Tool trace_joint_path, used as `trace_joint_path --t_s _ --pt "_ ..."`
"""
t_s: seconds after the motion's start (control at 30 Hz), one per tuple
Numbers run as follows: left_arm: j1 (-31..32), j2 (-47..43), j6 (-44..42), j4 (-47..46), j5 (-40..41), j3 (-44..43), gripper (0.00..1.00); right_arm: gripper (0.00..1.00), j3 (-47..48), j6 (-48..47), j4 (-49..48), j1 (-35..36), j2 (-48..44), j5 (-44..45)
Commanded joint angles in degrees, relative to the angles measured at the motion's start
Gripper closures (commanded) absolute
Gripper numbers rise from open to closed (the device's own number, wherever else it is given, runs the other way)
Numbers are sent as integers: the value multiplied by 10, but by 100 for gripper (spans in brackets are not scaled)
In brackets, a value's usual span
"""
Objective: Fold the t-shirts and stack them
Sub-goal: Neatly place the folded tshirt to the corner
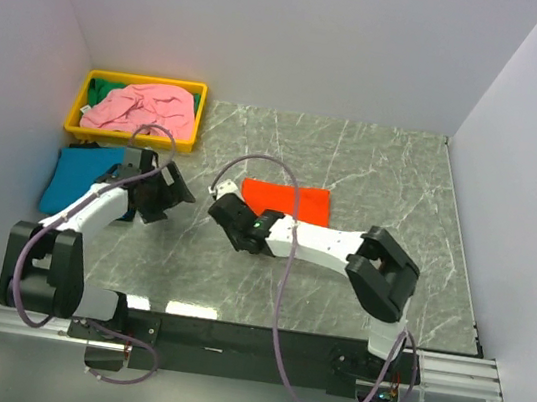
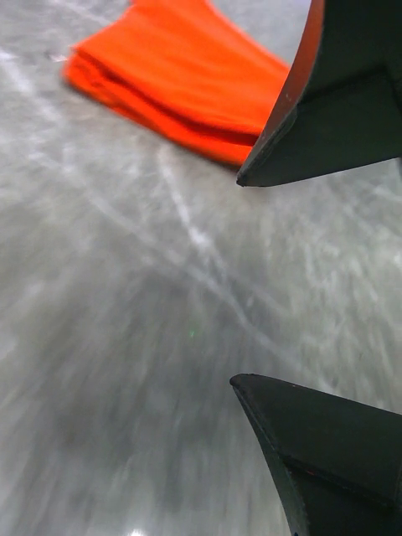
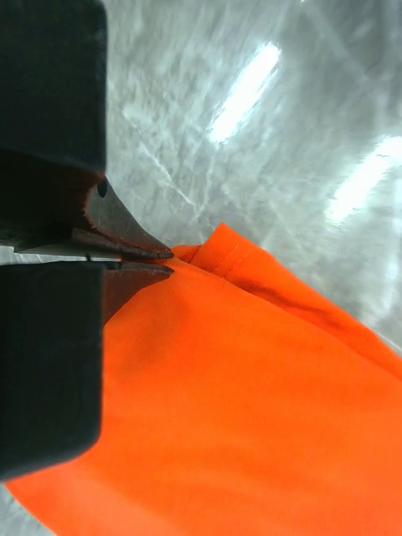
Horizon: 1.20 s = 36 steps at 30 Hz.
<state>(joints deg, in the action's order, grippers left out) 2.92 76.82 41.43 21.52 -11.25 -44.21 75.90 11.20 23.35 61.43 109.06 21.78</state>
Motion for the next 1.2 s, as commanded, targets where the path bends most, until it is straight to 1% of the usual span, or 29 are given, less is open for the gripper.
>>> trace_joint_path --t_s 0.0,0.03,0.1,0.13,0.2,0.3,0.37,0.47,0.73,0.93,1.0,1.1,1.13,1.17 --pt "42 24 60 -70 -79 9 1 100 -28 32 -68 -11 -53 -27" --pt "52 31 81 -83 -90 11 1 100 -36 39 -82 -13 -68 -32" --pt "78 39 109 -105 -78 23 1 100 -45 44 -89 -18 -77 -50" --pt "86 38 131 -142 -73 32 1 100 -49 50 -91 -18 -80 -52" --pt "108 37 164 -187 -63 48 1 100 -60 58 -103 -20 -95 -61" --pt "124 62 184 -205 -69 45 1 100 -76 64 -117 -22 -107 -69" --pt "131 87 204 -236 -88 44 0 100 -80 66 -125 -25 -113 -74" --pt "147 112 226 -269 -91 42 1 100 -85 69 -127 -28 -116 -80" --pt "191 177 278 -333 -94 43 1 100 -110 84 -151 -41 -143 -100" --pt "220 210 285 -329 -74 30 1 100 -124 89 -157 -47 -151 -110" --pt "227 214 284 -326 -57 28 4 100 -125 89 -156 -47 -150 -109" --pt "227 213 270 -315 -34 25 19 100 -129 91 -156 -48 -148 -113" --pt "227 211 256 -299 -26 23 29 100 -130 91 -157 -47 -148 -114" --pt "227 210 248 -292 -17 14 34 100 -131 91 -158 -47 -148 -116"
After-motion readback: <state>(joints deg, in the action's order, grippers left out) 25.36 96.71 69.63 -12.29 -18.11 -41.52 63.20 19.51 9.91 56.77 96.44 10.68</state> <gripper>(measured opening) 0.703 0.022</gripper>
